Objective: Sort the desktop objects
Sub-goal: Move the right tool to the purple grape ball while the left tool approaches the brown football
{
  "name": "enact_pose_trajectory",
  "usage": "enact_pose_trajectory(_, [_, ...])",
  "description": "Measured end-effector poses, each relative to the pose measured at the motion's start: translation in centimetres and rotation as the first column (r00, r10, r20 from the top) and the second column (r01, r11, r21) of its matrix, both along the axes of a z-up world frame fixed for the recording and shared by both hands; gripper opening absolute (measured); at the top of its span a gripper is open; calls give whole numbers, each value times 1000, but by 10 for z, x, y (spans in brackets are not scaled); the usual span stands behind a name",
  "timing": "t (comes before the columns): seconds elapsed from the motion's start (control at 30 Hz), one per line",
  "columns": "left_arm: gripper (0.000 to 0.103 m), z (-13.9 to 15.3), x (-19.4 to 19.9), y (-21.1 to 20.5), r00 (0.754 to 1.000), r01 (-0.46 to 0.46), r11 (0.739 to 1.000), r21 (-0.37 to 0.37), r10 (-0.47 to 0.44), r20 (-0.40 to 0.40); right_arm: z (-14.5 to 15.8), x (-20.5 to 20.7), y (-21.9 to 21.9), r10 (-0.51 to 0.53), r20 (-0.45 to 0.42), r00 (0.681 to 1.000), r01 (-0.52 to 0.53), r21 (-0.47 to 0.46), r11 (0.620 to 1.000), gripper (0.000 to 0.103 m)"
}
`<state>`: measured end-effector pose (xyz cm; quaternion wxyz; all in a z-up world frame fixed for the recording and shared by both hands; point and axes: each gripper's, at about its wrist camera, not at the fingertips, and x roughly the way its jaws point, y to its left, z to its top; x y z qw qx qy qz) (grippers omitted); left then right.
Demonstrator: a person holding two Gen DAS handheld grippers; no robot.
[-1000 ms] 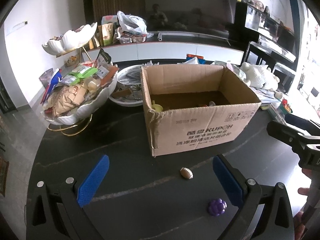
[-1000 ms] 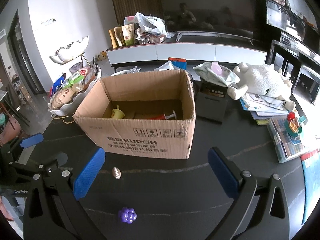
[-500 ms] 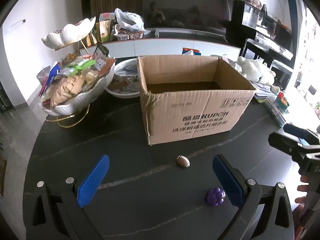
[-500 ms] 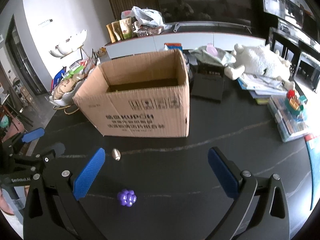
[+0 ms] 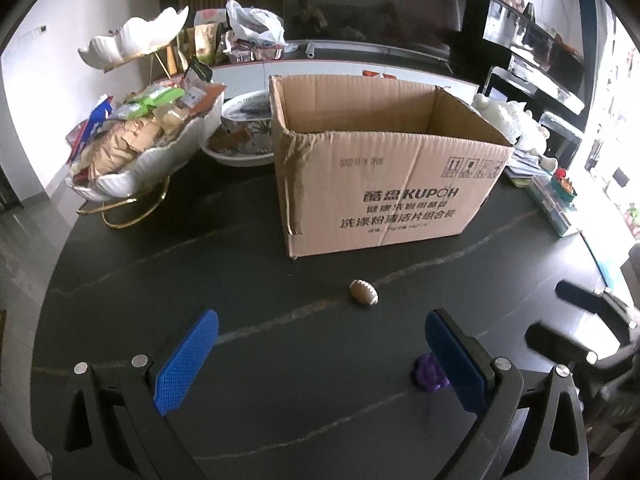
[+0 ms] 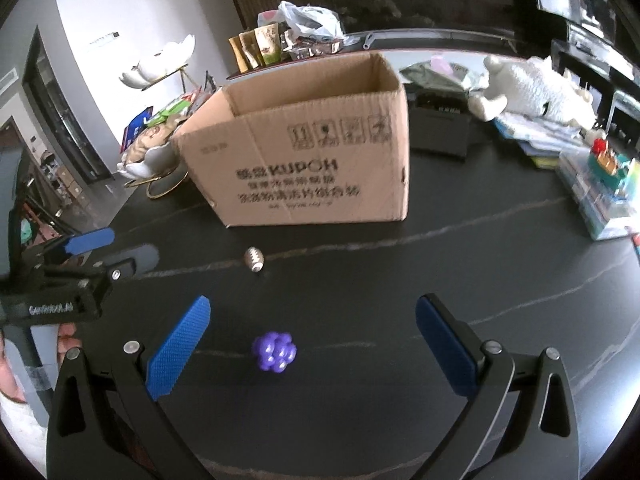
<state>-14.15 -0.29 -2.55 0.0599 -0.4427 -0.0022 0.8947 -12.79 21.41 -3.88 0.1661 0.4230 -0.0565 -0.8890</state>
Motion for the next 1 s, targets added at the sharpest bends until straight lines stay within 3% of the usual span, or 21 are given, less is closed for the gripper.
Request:
enact_pose_trajectory(0.2, [102, -2, 5, 3, 1000, 4, 1000, -5, -4, -27, -9, 8, -6, 23, 28, 999, -24, 7, 1000, 102])
enact_pose_trajectory(0.3, [102, -1, 9, 5, 998, -2, 999, -38, 0, -66, -8, 12, -8, 25, 13, 1000, -25, 27, 999, 102])
enact_pose_trajectory(0.43, [102, -6, 9, 9, 998, -1, 998, -68, -3, -56, -7, 17, -14, 20, -13, 1000, -19, 74, 997, 102])
enact_pose_trajectory(0.87, [102, -12, 10, 5, 992, -83, 992, -93, 73, -101, -29, 20, -23, 20, 65, 998, -27, 103, 994, 101])
enact_pose_trajectory(1.0, [102, -19, 4, 7, 994, -87, 992, -95, 81, -68, -38, 20, -30, 50, 93, 994, -57, 77, 995, 98])
